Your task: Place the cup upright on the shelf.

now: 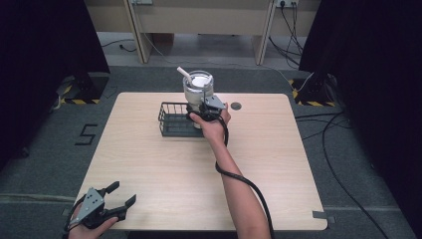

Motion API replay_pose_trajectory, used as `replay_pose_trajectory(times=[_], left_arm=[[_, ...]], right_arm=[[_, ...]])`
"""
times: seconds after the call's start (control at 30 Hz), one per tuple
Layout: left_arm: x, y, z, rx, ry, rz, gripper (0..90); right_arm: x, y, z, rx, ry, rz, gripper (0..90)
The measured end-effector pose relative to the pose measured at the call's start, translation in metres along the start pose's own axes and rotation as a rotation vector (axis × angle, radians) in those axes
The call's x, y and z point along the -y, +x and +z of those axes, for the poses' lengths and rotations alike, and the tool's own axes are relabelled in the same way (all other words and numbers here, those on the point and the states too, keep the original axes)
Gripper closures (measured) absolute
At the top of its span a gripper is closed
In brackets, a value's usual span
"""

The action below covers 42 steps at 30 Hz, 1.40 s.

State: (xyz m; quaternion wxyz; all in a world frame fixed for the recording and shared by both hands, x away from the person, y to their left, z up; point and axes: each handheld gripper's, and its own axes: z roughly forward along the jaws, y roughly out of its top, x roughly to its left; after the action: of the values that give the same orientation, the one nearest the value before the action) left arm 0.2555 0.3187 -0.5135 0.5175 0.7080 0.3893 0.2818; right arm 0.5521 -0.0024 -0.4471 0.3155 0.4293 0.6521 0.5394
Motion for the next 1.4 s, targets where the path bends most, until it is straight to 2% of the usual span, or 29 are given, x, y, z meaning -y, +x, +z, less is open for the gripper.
replay_pose_trajectory(times=[0.37, 0.43, 0.73, 1.0, 1.4], left_arm=[[0.000, 0.000, 0.000, -0.002, 0.001, 0.002, 20.8], [0.000, 0.000, 0.000, -0.003, 0.004, 0.004, 20.8], [0.000, -0.001, 0.001, -0.006, 0.006, 0.005, 20.8], [0.000, -0.001, 0.002, -0.002, 0.007, 0.004, 20.8], [0.000, -0.001, 0.001, -0.004, 0.006, 0.007, 20.8]], right_arm=[[0.001, 0.000, -0.016, -0.003, -0.014, 0.011, 5.1], [0.002, -0.001, -0.024, -0.009, -0.012, 0.011, 5.1], [-0.001, -0.004, -0.045, -0.024, -0.026, -0.011, 5.8], [0.002, -0.007, -0.066, -0.037, -0.005, -0.037, 7.0], [0.008, -0.012, -0.091, -0.034, -0.005, -0.041, 10.8]])
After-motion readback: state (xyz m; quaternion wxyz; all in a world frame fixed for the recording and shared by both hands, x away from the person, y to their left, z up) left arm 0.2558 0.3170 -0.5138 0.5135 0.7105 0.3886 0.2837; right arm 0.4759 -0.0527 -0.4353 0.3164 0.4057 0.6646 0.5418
